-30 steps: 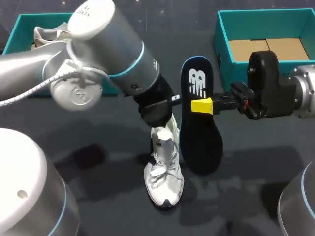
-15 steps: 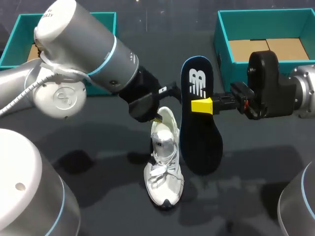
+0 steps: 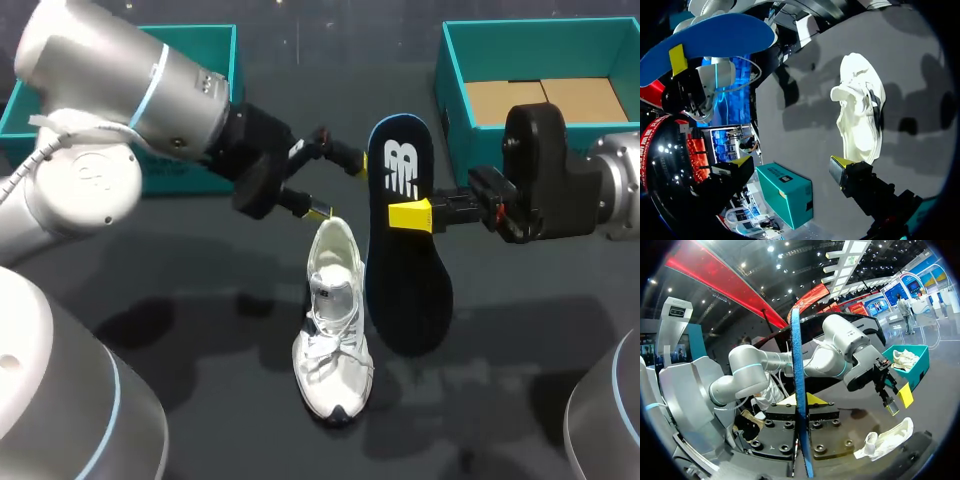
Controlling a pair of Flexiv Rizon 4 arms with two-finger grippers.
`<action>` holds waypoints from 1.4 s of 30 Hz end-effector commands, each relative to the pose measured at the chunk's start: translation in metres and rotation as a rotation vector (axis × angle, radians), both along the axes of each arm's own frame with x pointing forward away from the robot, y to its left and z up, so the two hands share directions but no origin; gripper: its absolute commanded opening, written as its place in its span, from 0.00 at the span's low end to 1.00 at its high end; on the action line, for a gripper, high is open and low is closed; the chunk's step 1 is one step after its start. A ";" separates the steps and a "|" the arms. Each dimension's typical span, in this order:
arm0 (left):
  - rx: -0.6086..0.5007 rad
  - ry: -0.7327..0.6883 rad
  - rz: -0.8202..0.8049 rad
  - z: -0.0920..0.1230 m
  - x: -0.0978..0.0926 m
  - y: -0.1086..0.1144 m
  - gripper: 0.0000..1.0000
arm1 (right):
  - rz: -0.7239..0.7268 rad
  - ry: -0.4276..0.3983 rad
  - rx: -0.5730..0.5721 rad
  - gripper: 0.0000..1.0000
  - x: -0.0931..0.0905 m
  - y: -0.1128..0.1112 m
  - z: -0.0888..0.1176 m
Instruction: Take the shoe out of the shoebox, open the shoe tongue, remove and reinsert the insole, then place the shoe into the shoebox
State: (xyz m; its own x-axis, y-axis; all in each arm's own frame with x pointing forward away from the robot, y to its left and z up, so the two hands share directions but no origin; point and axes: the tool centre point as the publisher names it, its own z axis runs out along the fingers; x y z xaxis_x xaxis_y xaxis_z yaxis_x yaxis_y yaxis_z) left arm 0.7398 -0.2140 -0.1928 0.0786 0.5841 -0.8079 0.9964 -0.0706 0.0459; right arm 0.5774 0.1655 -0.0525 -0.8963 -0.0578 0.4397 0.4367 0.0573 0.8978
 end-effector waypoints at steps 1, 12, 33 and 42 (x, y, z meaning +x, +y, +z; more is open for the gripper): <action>-0.079 -0.009 0.020 -0.001 -0.002 0.002 1.00 | -0.002 0.000 0.001 0.00 0.000 0.002 -0.001; -0.342 -0.022 0.030 0.043 0.007 0.007 1.00 | -0.002 0.000 0.001 0.00 0.000 0.002 -0.001; -0.492 0.023 0.082 0.065 0.015 0.034 1.00 | 0.121 0.197 0.111 0.00 0.074 -0.030 -0.019; -0.492 0.023 0.082 0.065 0.015 0.034 1.00 | 0.127 0.310 0.127 0.00 0.094 -0.032 -0.027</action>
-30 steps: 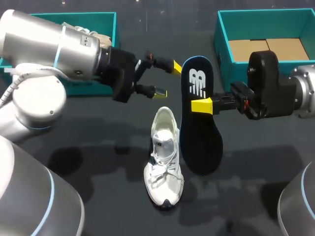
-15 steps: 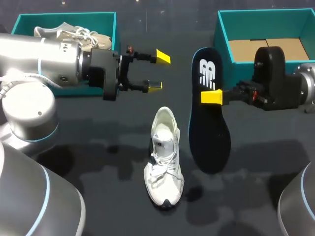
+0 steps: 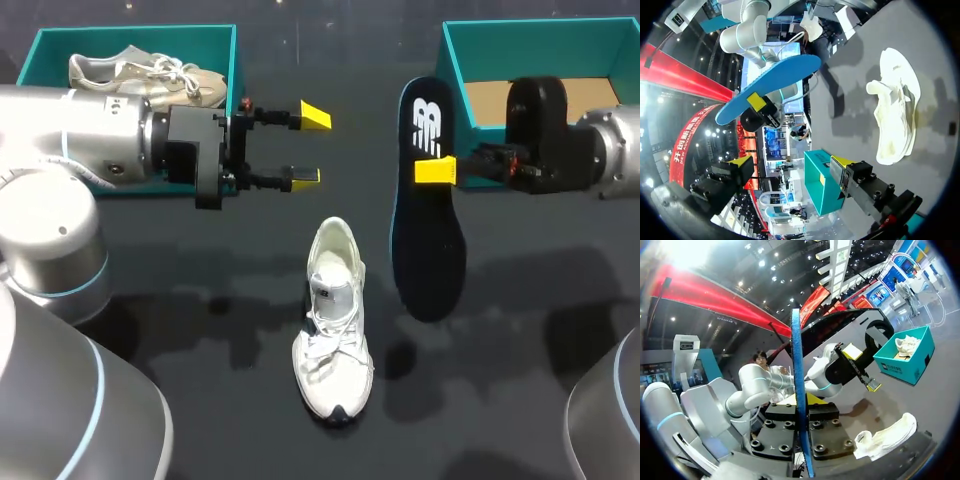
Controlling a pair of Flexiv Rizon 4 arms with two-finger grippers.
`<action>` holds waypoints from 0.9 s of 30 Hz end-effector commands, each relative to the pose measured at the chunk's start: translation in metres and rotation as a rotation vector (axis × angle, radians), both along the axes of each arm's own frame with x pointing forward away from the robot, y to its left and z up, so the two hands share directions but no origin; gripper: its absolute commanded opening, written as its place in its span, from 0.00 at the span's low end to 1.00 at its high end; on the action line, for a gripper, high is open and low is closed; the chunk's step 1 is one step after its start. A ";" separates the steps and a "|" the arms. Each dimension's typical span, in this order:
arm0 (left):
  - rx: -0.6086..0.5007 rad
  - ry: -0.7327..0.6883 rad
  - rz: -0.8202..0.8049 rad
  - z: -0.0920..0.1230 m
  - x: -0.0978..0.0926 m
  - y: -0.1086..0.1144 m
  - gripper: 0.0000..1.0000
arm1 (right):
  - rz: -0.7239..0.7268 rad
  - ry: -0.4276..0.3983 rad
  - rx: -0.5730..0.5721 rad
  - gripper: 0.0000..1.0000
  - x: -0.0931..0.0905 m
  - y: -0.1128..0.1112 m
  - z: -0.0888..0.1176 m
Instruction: Take the shoe out of the shoebox, open the shoe tongue, remove and reinsert the insole, then place the shoe into the shoebox
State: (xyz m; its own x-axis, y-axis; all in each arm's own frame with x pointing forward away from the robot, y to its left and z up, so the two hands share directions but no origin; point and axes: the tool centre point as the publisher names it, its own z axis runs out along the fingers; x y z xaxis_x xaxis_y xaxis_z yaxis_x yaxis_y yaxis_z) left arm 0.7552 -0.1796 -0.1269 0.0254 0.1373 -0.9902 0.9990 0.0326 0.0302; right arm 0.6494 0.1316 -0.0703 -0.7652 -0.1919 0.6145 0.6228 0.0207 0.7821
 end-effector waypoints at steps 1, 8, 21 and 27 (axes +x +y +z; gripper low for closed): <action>0.000 -0.002 0.000 -0.001 0.000 0.000 1.00 | 0.034 0.138 0.018 0.00 0.031 -0.001 -0.010; 0.000 -0.002 0.000 -0.001 0.000 0.000 1.00 | 0.019 0.277 0.007 0.00 0.065 -0.011 -0.012; -0.037 0.002 0.002 0.002 -0.010 -0.014 1.00 | -0.027 0.457 0.011 0.00 0.090 -0.003 -0.024; -0.044 0.023 -0.035 0.006 -0.010 -0.018 1.00 | -0.077 0.457 0.011 0.00 0.098 -0.004 -0.029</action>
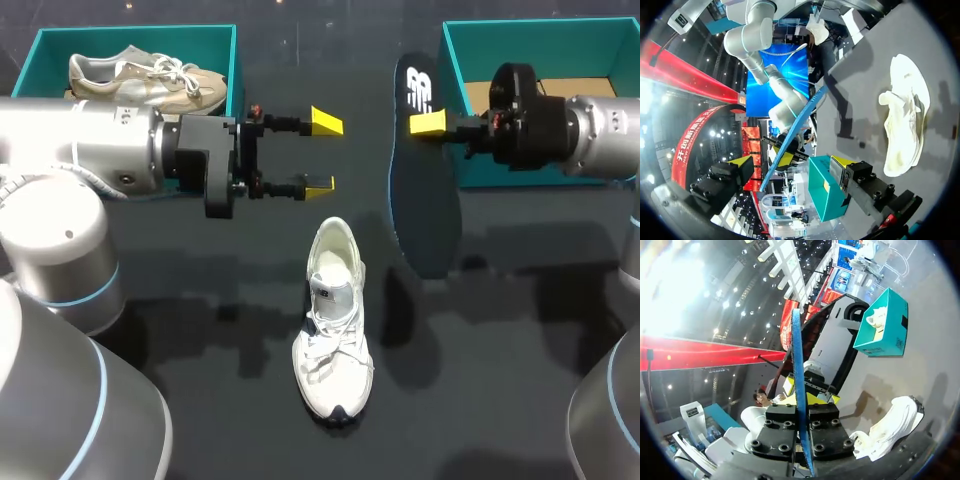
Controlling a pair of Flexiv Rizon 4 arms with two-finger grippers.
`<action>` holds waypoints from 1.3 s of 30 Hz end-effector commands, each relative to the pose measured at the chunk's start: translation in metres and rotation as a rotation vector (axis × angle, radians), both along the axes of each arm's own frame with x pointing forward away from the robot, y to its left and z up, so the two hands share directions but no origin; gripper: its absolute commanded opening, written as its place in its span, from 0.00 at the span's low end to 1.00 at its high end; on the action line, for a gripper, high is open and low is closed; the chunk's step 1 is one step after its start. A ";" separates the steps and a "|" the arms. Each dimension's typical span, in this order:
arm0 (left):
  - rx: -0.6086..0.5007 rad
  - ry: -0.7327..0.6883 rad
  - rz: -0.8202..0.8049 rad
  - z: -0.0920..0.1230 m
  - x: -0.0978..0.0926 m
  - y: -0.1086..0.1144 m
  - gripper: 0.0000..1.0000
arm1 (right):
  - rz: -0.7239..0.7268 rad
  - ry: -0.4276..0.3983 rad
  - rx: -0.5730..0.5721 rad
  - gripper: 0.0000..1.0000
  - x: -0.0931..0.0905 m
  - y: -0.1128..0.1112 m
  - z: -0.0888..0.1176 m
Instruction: Take the shoe out of the shoebox, open the shoe tongue, remove and reinsert the insole, then place the shoe into the shoebox
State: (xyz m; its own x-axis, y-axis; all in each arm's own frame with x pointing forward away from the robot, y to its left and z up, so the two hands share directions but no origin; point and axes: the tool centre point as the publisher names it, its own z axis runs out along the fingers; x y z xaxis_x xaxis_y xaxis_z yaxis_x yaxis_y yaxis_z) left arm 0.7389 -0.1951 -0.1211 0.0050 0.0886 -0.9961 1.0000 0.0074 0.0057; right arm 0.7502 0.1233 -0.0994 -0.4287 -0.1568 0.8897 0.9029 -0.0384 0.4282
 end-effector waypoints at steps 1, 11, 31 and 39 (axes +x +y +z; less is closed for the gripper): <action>0.004 -0.001 -0.009 0.000 0.006 -0.002 1.00 | -0.009 0.001 0.000 0.00 -0.003 0.004 0.000; 0.026 -0.025 0.034 -0.010 0.002 -0.015 1.00 | -0.001 0.185 -0.056 0.00 0.004 0.015 -0.007; -0.014 0.017 0.070 -0.022 0.005 -0.032 0.50 | -0.010 0.402 -0.178 0.00 0.039 0.035 -0.027; -0.025 0.024 0.080 -0.023 0.005 -0.037 0.48 | -0.032 0.444 -0.212 0.00 0.046 0.041 -0.033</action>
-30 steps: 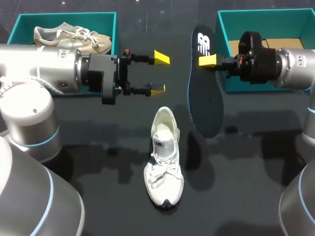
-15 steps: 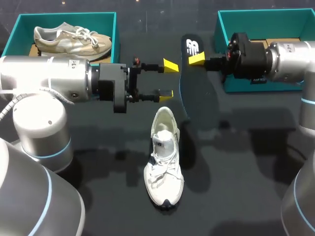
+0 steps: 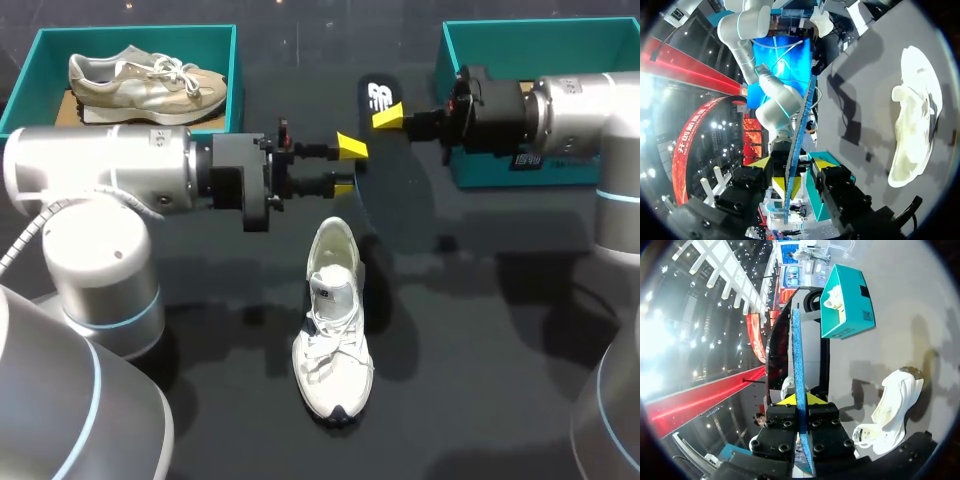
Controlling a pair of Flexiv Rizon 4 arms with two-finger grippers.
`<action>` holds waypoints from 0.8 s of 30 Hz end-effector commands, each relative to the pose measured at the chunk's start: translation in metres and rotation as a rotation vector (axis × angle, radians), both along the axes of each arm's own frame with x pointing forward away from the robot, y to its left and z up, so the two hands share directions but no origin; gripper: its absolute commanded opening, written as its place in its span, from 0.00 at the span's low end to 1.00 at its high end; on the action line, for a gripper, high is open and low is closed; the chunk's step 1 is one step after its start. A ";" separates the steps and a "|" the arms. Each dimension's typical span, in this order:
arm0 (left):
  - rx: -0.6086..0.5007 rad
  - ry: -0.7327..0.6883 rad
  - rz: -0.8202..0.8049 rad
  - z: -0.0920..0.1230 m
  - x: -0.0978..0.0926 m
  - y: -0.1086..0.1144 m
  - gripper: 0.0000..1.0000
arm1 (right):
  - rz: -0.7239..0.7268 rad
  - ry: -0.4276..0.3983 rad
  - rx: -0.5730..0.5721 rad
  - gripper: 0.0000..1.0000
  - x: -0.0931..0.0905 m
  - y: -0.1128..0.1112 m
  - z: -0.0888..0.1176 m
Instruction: Take the shoe out of the shoebox, open the shoe tongue, remove and reinsert the insole, then place the shoe into the shoebox
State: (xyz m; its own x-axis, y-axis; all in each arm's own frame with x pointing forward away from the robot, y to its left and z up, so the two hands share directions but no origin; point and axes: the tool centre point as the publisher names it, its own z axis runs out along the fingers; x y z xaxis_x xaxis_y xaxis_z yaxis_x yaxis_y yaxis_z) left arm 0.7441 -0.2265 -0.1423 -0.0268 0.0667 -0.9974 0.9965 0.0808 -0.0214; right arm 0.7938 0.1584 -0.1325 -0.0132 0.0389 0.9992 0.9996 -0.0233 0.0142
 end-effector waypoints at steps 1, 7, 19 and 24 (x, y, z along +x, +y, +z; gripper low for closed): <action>-0.004 -0.006 0.010 -0.001 0.001 -0.006 0.48 | 0.001 0.014 -0.017 0.00 0.004 0.007 -0.001; 0.005 -0.026 0.026 -0.002 0.006 -0.013 0.43 | 0.006 0.035 -0.014 0.00 0.007 0.014 -0.005; 0.020 -0.043 0.053 -0.006 0.013 -0.023 0.30 | 0.019 0.045 -0.001 0.00 0.009 0.021 -0.009; 0.026 -0.044 0.061 -0.009 0.017 -0.025 0.21 | 0.021 0.047 -0.001 0.00 0.009 0.021 -0.009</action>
